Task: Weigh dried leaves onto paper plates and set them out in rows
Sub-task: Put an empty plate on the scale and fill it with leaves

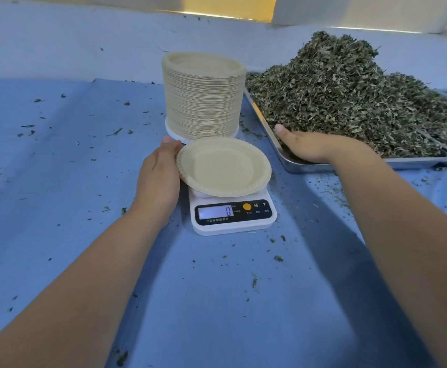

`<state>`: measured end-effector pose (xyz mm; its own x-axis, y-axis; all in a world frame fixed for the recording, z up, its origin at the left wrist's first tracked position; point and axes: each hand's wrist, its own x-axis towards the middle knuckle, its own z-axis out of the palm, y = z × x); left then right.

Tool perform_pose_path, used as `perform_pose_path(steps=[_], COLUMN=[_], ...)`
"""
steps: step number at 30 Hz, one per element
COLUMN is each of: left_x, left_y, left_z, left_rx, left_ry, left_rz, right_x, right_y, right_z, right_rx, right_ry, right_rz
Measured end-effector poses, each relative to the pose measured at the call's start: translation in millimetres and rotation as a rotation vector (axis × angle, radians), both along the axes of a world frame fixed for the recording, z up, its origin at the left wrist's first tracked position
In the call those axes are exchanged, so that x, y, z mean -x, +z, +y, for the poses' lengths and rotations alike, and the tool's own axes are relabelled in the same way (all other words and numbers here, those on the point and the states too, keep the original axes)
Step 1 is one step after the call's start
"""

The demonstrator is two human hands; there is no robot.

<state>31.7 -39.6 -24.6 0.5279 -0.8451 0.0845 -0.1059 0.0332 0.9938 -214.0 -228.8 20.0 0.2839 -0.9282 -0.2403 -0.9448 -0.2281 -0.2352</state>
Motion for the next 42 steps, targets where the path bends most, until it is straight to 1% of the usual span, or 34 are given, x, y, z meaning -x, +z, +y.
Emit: perform_pose_path(steps=[1,4,7,8,9,12,13,14,16,18,20,22,25,27,29,30,31,32,36,37,42], left_x=[0.2,-0.4,-1.5,-1.4,-1.7,-2.0,-1.8,-1.8,-1.4,-0.7,-0.6,-1.5,-2.1,-2.0,-2.4,-2.7,-3.2,-3.4,-4.3,-3.8,-3.8], left_y=[0.0,-0.7,-2.8,-2.9,-3.0,-3.2,-3.4,-3.2,-2.3,-1.4,-1.2,-2.1,-3.3,-4.4,-4.8,-5.1,-5.7,-6.2,-7.0,-6.8,-6.9], left_z=[0.2,0.7,-0.7,-0.8,-1.0,-0.6,-0.5,-0.3,0.2,0.4,0.9,0.2,-2.0,-2.5,-2.9,-3.3,-3.7,-4.0,-4.2,-4.0,-4.1], left_rx=[-0.003,-0.007,-0.005,-0.006,-0.006,0.005,0.008,0.009,0.000,-0.013,-0.025,-0.027,-0.021,-0.016,-0.008,-0.005,-0.001,0.003,0.001,0.000,-0.001], left_ry=[0.001,-0.009,-0.022,-0.021,-0.018,-0.014,-0.011,-0.007,0.000,0.008,0.016,0.020,0.025,0.023,0.021,0.020,0.019,0.019,0.020,0.014,0.012], left_rz=[0.001,0.014,0.008,0.008,0.011,0.026,0.030,0.031,0.030,0.025,0.020,0.013,0.018,0.007,0.009,0.016,0.019,0.016,0.016,0.016,0.016], right_x=[-3.1,-15.0,-21.7,-20.7,-19.2,-14.2,-13.3,-13.5,-16.0,-18.4,-18.3,-16.0,-9.8,-6.6,-1.6,0.3,1.4,1.3,-7.2,-8.7,-9.6], right_y=[-1.3,-1.7,-3.7,-5.8,-8.8,-10.2,-9.5,-8.8,-8.1,-8.1,-8.7,-7.2,-7.4,-9.4,-11.3,-12.1,-12.4,-12.8,-12.7,-12.9,-17.8], right_z=[1.9,10.2,14.4,14.2,12.4,13.8,12.3,9.5,4.9,3.4,3.8,3.0,-1.3,-1.9,-1.2,-0.5,1.8,4.5,15.7,16.2,13.7], right_rx=[-0.033,0.019,0.061,0.117,0.220,0.598,0.646,0.617,0.403,0.171,0.056,0.049,0.188,0.270,0.335,0.376,0.411,0.406,0.146,0.130,0.189], right_ry=[-0.001,-0.036,-0.021,-0.013,-0.025,-0.120,-0.117,-0.103,-0.056,-0.023,0.034,0.072,0.100,0.068,-0.010,-0.035,-0.038,-0.028,0.027,0.046,0.065], right_rz=[-0.021,-0.101,-0.021,0.002,0.000,-0.012,0.011,0.029,0.054,0.032,0.012,0.040,0.030,-0.060,-0.217,-0.258,-0.244,-0.193,-0.010,0.004,-0.084])
